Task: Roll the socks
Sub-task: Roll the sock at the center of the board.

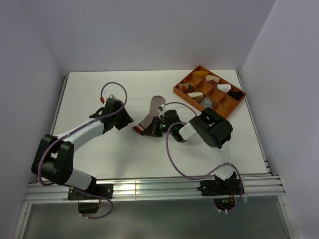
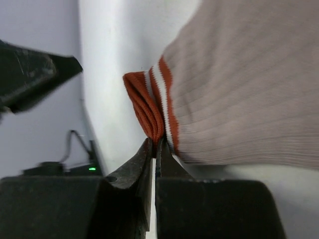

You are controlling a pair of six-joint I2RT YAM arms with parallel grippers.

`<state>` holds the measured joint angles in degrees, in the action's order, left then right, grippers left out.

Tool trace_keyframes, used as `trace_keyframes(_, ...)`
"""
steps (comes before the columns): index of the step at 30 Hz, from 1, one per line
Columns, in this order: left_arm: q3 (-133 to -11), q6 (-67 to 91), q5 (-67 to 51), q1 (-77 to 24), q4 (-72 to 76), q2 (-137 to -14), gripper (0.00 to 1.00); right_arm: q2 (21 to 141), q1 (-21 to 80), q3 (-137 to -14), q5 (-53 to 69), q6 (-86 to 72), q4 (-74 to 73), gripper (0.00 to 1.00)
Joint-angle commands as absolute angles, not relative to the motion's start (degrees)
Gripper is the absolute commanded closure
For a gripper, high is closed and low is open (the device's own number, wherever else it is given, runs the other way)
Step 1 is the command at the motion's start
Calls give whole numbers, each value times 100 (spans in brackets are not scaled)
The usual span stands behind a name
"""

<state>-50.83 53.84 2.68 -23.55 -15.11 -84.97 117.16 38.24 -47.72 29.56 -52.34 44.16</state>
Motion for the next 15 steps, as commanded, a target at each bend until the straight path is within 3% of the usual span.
trace_keyframes(1,-4650,5520,123,-2338,-722,-8227,51,12014,3665,-4614,3691,-6659,5395,100)
trace_keyframes(15,-3771,5704,-158,-2338,624,-8341,51,12252,3498,-4852,3929,-7646,5193,100)
